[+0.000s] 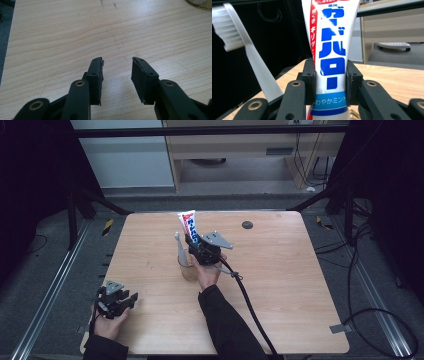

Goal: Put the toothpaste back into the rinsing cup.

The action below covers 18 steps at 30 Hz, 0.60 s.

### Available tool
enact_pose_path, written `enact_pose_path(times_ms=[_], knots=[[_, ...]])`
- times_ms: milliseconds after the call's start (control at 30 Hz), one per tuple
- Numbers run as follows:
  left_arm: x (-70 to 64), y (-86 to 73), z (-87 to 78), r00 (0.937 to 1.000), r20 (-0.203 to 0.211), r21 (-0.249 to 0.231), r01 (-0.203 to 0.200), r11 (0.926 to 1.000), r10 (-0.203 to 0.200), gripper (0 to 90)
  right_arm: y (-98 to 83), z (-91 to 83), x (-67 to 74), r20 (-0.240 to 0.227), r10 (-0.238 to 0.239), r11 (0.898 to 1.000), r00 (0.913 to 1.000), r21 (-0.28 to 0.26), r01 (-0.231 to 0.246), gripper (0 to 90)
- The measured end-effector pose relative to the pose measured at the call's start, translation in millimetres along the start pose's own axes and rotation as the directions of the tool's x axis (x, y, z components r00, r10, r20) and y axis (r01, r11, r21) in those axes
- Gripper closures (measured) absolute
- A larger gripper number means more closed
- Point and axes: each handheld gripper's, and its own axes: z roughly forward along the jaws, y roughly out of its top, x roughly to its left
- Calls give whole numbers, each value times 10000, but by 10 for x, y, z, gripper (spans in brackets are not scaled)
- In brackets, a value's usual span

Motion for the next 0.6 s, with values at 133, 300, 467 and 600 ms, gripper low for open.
enact_pose_path(times_ms=[133,300,467,600], knots=[[-4,0,0,10000,0,-3,-2,10000,2,602,-55,26,-6,2,-53,9999,10000,105,53,676],[-3,-1,0,10000,-4,-3,-6,10000,6,602,-110,46,-12,5,-83,9996,10000,287,83,669],[-3,-1,3,10000,-2,12,-4,10000,4,602,-153,62,-7,-79,-187,9979,9998,612,192,660],[-4,-2,3,10000,-5,10,-11,10000,11,603,-178,61,-12,-177,-223,9960,9996,863,238,652]])
